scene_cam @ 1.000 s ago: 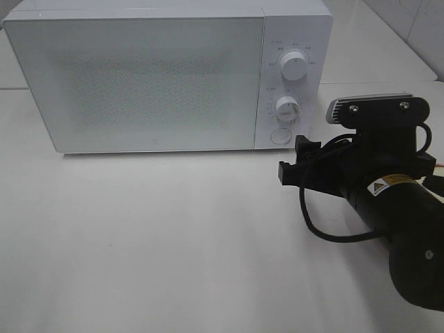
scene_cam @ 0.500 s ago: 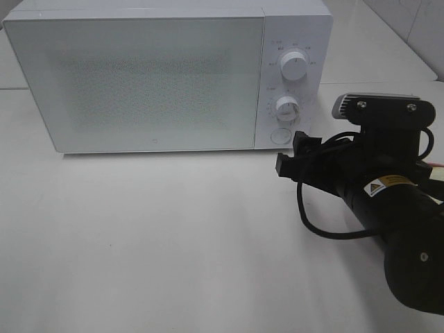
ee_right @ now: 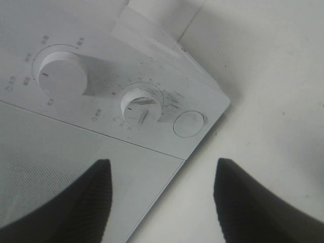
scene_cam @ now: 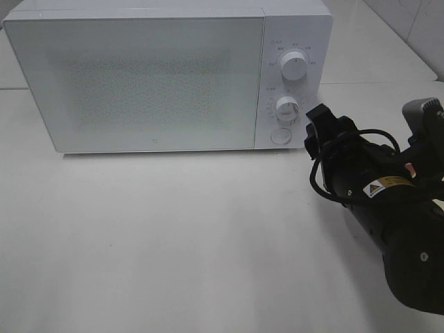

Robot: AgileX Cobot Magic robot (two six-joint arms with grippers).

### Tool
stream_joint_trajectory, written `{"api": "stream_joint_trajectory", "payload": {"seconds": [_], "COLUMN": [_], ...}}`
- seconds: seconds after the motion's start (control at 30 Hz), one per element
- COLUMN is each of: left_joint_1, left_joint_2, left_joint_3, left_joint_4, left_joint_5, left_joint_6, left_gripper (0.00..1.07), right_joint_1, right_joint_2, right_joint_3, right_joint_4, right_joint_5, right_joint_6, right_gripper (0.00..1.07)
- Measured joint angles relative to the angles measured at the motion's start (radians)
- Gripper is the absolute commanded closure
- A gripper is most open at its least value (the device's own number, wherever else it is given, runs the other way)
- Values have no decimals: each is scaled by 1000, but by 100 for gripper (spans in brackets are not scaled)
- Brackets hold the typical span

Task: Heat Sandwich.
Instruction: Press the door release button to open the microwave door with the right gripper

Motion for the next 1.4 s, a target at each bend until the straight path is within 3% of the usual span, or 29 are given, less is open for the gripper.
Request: {"api": "stream_joint_trajectory", "payload": {"seconds": [0.07,0.13,0.17,0.27,0.43,0.87,1.4], "left_joint_1": [0,0,0,0,0,0,0], "left_joint_2": [0,0,0,0,0,0,0], "left_joint_3": [0,0,0,0,0,0,0], "left_joint_4": [0,0,0,0,0,0,0], "left_joint_5": [0,0,0,0,0,0,0], "left_joint_6": [0,0,0,0,0,0,0], "left_gripper": [9,9,9,9,9,9,9], "right_joint_1": [0,0,0,0,0,-22,-193], "right_joint_2": [0,0,0,0,0,1,168], "right_joint_3": [0,0,0,0,0,-11,-170], "right_joint_4": [0,0,0,0,-1,-35,-313], "right_joint_5": [7,27,27,61,76,140,205], "right_joint_6": [40,162,162,267,297,392,588], "right_gripper": [61,75,75,93,107,107,107]}}
